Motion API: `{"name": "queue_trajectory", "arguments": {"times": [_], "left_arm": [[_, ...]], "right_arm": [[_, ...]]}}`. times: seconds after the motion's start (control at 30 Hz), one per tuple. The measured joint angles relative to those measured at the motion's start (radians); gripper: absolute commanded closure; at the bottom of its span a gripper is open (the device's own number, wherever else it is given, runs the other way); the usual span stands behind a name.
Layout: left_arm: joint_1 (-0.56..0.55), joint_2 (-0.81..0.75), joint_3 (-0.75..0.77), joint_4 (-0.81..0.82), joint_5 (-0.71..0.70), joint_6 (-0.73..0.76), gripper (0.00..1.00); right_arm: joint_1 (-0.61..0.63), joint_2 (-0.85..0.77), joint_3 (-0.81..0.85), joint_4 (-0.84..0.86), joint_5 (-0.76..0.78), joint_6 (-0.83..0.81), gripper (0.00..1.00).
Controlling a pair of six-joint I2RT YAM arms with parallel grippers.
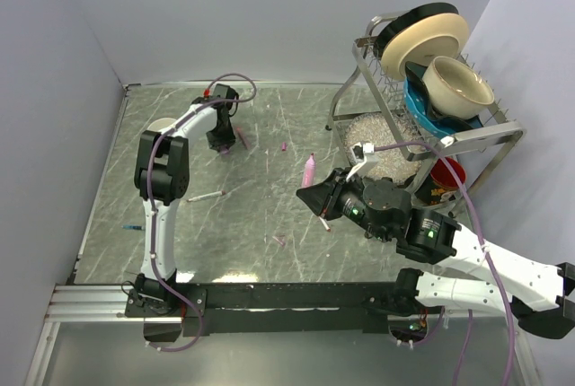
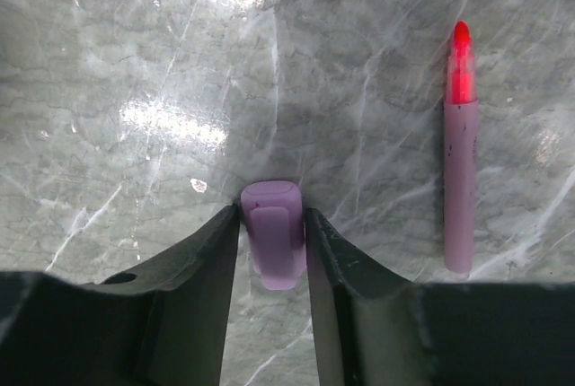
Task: Insert the pens into the pen caps
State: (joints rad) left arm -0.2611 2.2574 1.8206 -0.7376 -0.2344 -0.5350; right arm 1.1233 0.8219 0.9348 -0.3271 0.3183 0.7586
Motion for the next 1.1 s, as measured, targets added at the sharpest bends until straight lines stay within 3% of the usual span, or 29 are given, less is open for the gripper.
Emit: {"name": "queue_trajectory", "arguments": {"times": [0.03, 0.13, 0.2, 0.47, 0.83, 1.1], "left_arm": [[0.000, 0.000, -0.003, 0.004, -0.002, 0.000, 0.77], [0.000, -0.006, -0.018, 0.021, 0.001, 0.000, 0.94], [-0.002, -0.012, -0.026, 0.031, 0.003, -0.001, 0.99], [-0.006, -0.210, -0.281, 0.111, 0.140, -0.014, 0.99], [-0.197, -0.916, -0.602, 0.286, 0.424, -0.165, 0.99], [-0.223, -1.214, -0.796, 0.391, 0.502, -0.336, 0.99]], "right_arm": [[0.000, 0.000, 0.000, -0.001, 0.000, 0.002, 1.00], [0.000, 0.000, 0.000, -0.009, -0.002, 0.004, 1.00], [0.000, -0.001, 0.000, -0.016, -0.006, 0.007, 1.00], [0.000, 0.002, -0.041, -0.002, -0.081, 0.023, 1.00], [0.011, 0.182, -0.074, 0.107, -0.187, 0.048, 1.00], [0.040, 0.336, -0.076, 0.173, -0.211, 0.064, 1.00]]}}
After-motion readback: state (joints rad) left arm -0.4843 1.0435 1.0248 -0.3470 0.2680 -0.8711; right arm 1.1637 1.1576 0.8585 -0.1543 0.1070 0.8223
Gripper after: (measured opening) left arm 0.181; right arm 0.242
